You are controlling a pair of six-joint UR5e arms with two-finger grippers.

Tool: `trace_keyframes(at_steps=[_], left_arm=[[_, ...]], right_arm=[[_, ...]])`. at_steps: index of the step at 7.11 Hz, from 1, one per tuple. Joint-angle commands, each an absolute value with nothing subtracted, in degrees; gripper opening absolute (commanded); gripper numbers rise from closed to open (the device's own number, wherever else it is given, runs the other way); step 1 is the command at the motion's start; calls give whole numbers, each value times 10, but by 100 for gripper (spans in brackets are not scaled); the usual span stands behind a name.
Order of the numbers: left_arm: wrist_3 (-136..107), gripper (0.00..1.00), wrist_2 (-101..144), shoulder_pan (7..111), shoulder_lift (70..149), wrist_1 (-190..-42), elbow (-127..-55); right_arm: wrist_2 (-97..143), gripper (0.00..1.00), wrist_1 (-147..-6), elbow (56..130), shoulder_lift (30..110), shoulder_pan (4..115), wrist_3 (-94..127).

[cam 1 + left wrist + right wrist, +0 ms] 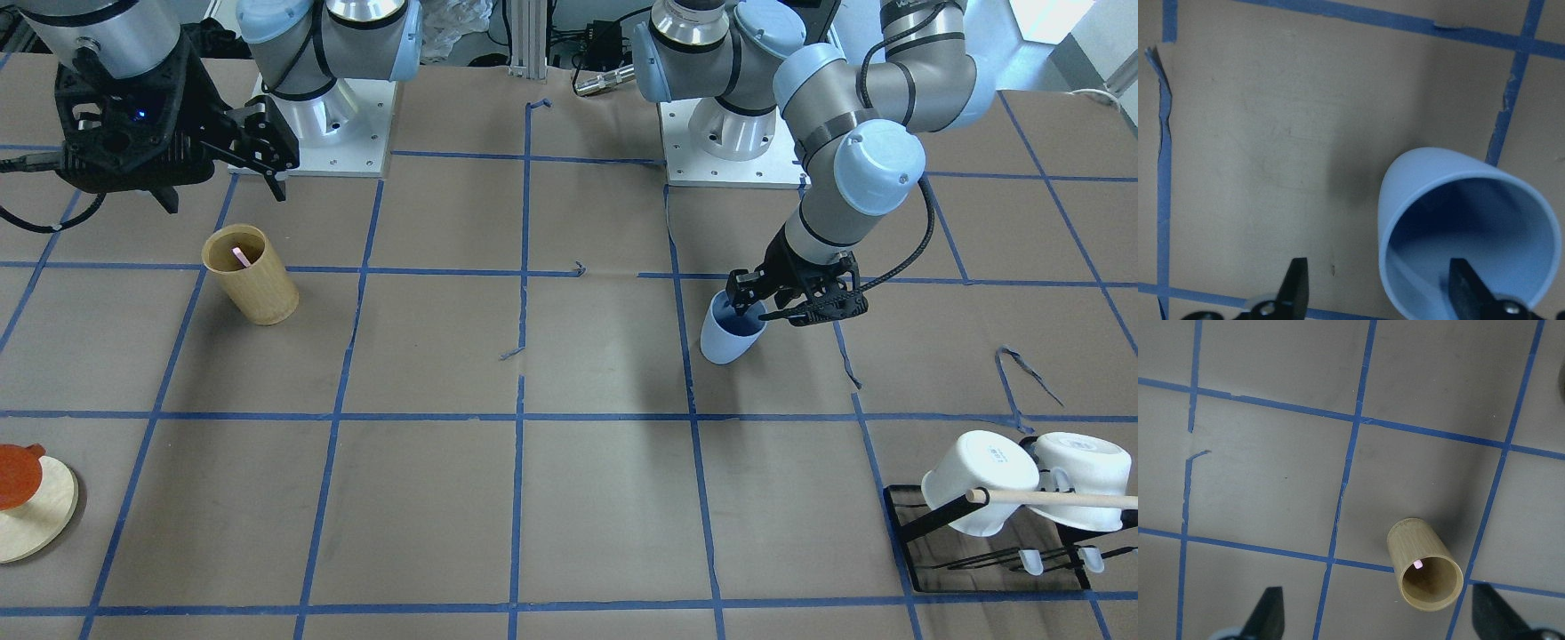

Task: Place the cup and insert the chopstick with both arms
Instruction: 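Carry the light blue cup with the left gripper toward the table center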

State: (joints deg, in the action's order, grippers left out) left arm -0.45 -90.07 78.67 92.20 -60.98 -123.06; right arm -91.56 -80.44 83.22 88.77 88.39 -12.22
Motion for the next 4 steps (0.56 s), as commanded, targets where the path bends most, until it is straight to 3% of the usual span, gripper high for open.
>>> trace_keyframes(at_steps=[1,4], left_arm=[[-8,0,-899,792,926,-606,-1227],[-73,0,-862,806,903,-604,-1197]], right_arm=[[-915,100,-810,832,889,884,-122],[-914,100,-811,832,888,884,-122]])
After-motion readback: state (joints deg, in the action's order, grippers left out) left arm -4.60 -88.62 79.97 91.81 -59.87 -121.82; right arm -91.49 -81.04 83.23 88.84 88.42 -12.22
